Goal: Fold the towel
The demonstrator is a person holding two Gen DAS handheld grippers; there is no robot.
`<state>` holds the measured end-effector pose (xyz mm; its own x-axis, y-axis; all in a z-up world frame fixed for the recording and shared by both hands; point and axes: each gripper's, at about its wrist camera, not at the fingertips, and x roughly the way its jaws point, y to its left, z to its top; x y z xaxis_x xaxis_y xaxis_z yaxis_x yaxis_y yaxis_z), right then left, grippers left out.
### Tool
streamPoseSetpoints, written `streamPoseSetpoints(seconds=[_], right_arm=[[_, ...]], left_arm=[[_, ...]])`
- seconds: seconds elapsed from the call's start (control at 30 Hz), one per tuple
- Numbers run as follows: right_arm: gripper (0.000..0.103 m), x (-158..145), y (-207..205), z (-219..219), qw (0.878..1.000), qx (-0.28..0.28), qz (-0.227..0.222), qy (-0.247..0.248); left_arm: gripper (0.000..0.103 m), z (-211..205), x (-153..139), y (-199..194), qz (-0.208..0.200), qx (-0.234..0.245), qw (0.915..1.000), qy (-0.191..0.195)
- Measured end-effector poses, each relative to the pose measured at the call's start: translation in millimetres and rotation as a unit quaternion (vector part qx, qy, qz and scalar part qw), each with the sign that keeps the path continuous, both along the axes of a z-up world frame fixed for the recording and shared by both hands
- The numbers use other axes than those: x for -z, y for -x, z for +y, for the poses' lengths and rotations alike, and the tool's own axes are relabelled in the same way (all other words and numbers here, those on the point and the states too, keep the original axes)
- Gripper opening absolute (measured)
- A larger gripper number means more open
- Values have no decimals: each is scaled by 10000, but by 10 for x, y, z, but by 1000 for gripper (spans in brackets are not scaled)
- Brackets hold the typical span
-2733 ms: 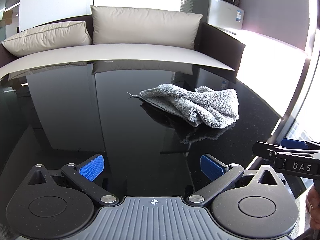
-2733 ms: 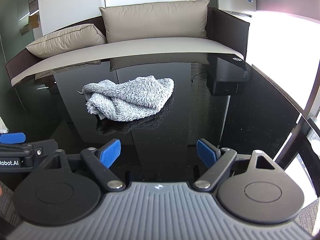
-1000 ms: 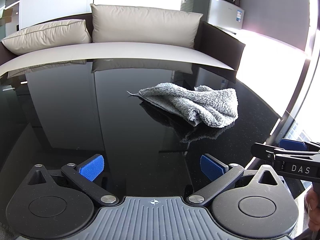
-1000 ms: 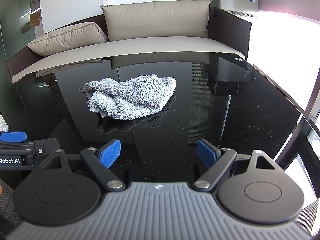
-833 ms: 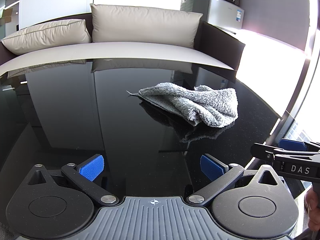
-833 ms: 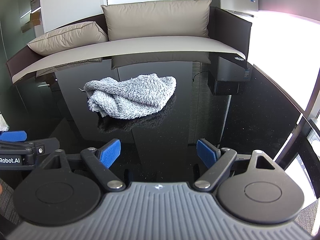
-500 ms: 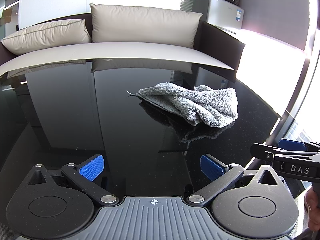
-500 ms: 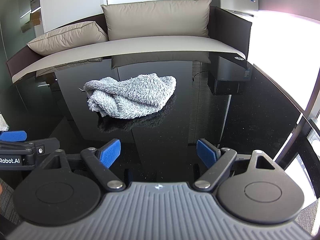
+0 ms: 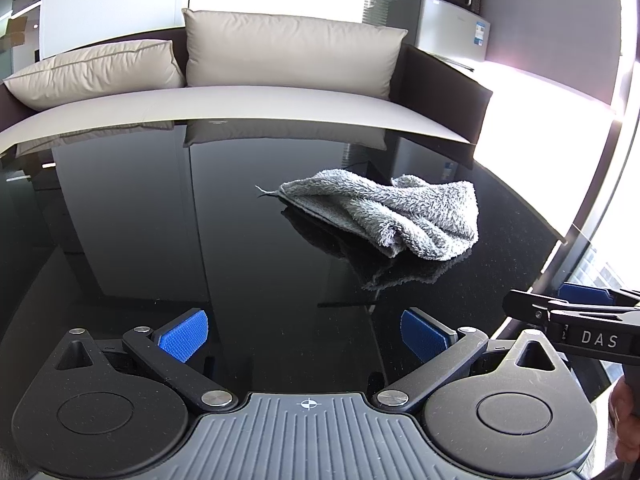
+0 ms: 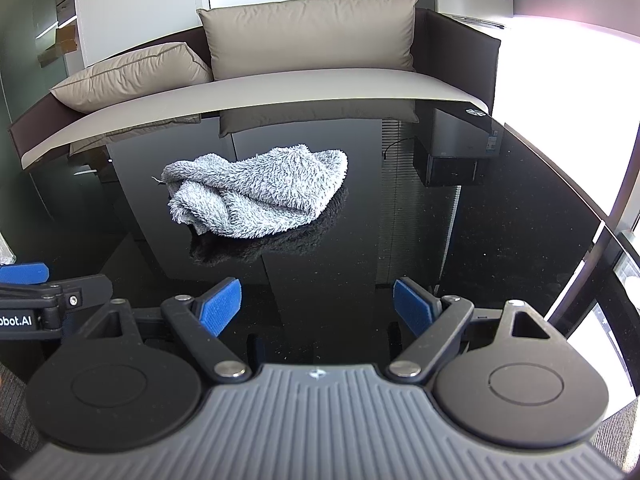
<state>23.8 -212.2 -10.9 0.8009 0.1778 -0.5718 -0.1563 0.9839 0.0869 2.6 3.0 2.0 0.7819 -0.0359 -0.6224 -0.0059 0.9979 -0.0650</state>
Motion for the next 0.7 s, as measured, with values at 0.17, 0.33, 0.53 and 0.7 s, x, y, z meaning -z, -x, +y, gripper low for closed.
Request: streamPoseSetpoints(seconds=[0.17, 0.33, 0.53, 0.7], right_arm=[[86, -5, -24, 11, 9999, 7, -77, 109], [86, -8, -80, 13, 9999, 4, -81, 102], [86, -33, -174, -14, 9999, 39, -120, 50], [86, -54, -290, -48, 9998, 100, -173, 11]], left_arm=[[102, -1, -16, -65, -31, -25, 10000, -18], [102, -27, -28, -118, -80, 23, 9999, -104], [102, -16, -45, -209, -86, 51, 9999, -19], [102, -24, -54, -300, -112, 60, 9999, -51]])
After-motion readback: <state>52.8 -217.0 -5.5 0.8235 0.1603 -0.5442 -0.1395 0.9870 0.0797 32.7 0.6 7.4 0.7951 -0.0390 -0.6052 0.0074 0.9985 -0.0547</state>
